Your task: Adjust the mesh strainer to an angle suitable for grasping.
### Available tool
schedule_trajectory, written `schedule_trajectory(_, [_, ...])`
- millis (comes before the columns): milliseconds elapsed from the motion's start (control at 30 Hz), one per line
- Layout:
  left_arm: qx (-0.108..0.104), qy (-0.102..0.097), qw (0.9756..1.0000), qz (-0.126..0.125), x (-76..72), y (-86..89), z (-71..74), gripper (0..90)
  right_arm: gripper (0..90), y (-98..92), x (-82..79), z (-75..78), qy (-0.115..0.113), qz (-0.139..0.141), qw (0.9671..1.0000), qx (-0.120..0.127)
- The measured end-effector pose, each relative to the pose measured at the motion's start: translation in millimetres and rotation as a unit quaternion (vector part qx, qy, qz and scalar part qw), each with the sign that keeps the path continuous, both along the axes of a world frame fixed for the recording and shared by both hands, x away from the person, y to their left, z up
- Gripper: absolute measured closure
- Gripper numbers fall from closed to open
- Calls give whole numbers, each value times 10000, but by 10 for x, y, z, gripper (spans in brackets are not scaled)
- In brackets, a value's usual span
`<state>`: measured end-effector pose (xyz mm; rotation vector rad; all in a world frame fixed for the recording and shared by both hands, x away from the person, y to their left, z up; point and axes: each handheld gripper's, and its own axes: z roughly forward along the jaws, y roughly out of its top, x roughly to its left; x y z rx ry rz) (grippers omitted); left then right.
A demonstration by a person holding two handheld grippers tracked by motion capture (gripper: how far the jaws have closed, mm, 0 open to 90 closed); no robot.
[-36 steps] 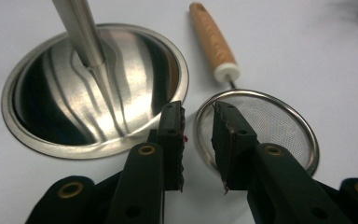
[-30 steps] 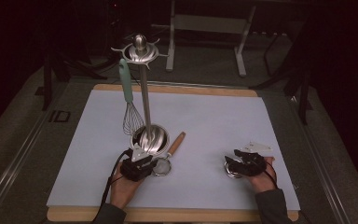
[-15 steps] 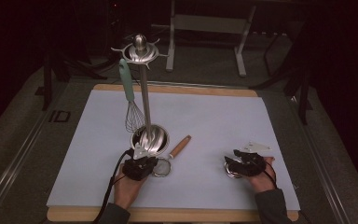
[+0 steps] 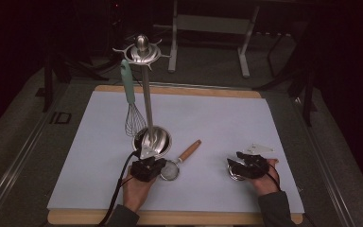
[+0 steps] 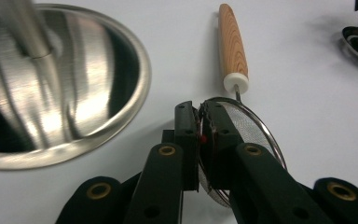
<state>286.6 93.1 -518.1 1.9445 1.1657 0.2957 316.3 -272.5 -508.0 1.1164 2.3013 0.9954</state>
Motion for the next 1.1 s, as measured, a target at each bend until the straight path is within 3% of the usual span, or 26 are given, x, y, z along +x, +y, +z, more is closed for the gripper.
schedule_trajectory(167, [-183,114,9998,-49,-5,-132,-18,858,492,-5,1,1,-7,-6,10000,-3])
schedule_trajectory(267, [-340,221,9991,-119,-18,-299,-33,859,492,-7,1,1,-6,-7,10000,-2])
schedule_trajectory(467, [-414,232,9987,-163,-25,-536,-43,858,491,10,-2,-3,1,20,10000,-16])
schedule_trajectory(567, [-409,208,9988,-181,-20,-573,-49,857,492,17,-2,-2,-12,38,10000,-18])
schedule_trajectory(700, [-248,35,9994,-251,-32,-572,-59,844,492,15,-1,-1,-12,37,10000,-13])
schedule_trajectory(733, [-82,-57,9995,-310,-51,-566,-62,839,492,13,-3,1,-1,17,10000,-3])
schedule_trajectory(867, [109,-122,9992,-357,-105,-519,-67,826,492,25,-3,0,-13,40,10000,-12])
schedule_trajectory(1100, [111,-154,9991,-389,-208,-441,-64,807,492,94,-2,-25,22,133,9999,-81])
